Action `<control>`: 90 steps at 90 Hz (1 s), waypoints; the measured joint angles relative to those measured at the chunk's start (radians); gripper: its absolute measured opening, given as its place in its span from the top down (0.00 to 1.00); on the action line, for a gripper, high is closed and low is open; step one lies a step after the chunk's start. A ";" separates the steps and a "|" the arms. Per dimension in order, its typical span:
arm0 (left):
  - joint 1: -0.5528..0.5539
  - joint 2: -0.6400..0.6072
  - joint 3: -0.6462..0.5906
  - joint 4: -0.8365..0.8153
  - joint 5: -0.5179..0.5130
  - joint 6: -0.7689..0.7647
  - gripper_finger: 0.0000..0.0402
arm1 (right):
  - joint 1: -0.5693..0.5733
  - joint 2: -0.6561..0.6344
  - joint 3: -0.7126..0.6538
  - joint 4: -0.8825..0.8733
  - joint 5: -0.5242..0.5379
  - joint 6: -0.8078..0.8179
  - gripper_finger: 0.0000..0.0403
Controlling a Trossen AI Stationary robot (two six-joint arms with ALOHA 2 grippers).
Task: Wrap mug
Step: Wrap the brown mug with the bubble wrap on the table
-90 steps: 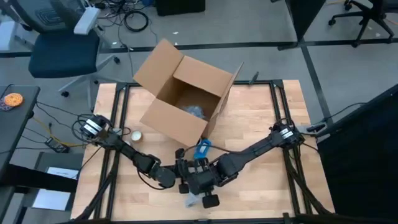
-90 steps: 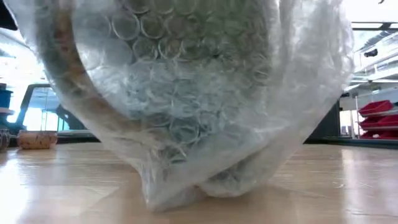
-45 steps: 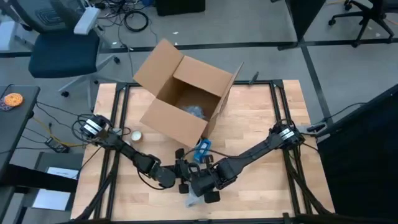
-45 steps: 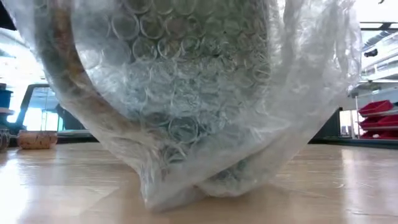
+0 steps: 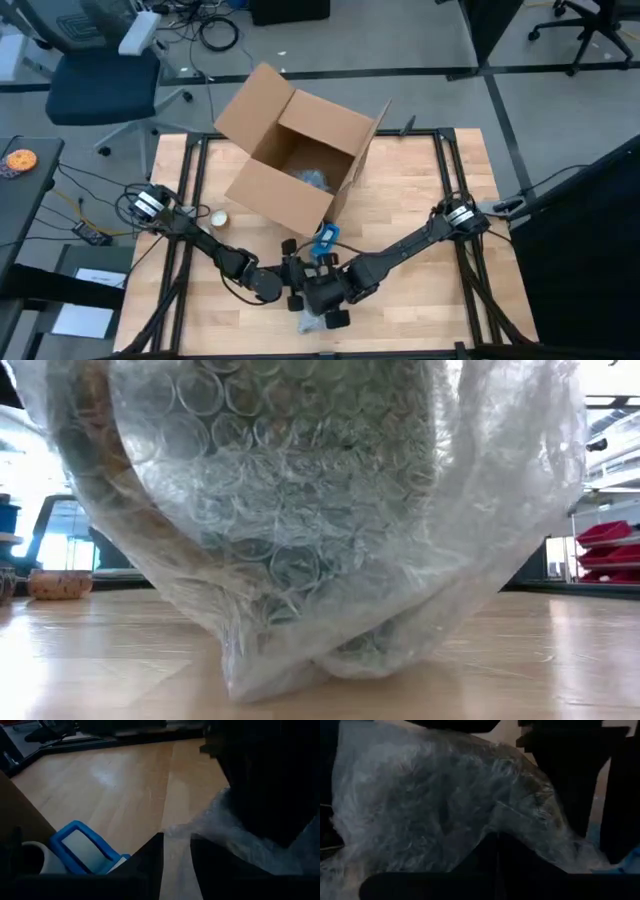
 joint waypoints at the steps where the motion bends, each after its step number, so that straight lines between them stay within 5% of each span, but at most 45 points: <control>1: 0.000 0.000 0.000 -0.002 0.000 0.000 0.79 | 0.001 0.000 0.010 -0.011 0.000 -0.001 1.00; 30: 0.000 0.000 0.000 -0.015 0.000 0.002 0.79 | 0.023 -0.004 0.181 -0.061 0.015 -0.024 1.00; 50: 0.000 0.000 0.000 -0.014 0.000 0.002 0.79 | 0.018 -0.003 0.046 -0.039 0.004 0.013 1.00; 71: 0.002 0.000 0.000 -0.003 0.000 0.003 0.79 | -0.017 -0.015 -0.138 0.180 -0.094 0.029 1.00; 90: 0.003 0.000 0.000 -0.003 -0.007 0.004 0.79 | -0.039 -0.014 -0.169 0.209 -0.116 0.027 1.00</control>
